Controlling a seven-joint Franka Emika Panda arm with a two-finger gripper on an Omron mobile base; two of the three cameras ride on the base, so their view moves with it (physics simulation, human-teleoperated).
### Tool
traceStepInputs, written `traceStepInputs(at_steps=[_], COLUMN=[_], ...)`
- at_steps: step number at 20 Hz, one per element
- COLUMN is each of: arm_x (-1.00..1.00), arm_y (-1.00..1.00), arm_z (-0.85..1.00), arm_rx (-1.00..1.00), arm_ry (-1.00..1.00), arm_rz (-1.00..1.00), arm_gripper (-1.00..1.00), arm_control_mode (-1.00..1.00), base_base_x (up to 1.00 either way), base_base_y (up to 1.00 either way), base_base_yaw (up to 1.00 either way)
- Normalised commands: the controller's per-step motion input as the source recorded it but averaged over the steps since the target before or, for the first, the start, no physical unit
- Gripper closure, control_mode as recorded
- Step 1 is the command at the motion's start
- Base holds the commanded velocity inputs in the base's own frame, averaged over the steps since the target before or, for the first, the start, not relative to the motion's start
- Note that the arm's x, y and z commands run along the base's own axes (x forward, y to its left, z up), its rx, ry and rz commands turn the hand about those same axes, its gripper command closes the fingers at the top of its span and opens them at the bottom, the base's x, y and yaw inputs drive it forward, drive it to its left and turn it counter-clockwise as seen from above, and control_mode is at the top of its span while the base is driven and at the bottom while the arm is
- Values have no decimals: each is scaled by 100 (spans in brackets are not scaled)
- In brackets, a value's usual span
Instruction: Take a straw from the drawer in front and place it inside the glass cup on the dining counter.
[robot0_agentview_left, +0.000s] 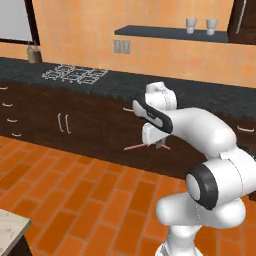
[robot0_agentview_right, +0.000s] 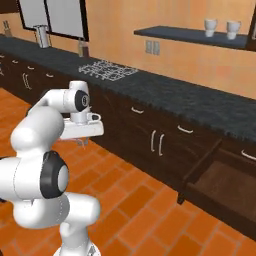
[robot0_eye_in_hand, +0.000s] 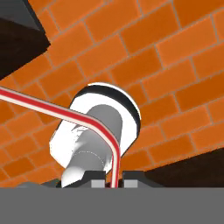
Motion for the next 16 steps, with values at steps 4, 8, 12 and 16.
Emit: traceStepInputs(at_steps=[4,8,12,16], arm_x=[0,0,0,0], arm_y=[0,0,0,0], arm_z=[0,0,0,0], arm_rx=[0,0,0,0], arm_ry=[0,0,0,0], arm_rz=[0,0,0,0], arm_gripper=[100,100,100,100], arm_control_mode=[100,100,100,100], base_base_x=[91,32,-97,-91], base_base_y=[100,82,34,54], base_base_yaw=[37,40,42,37])
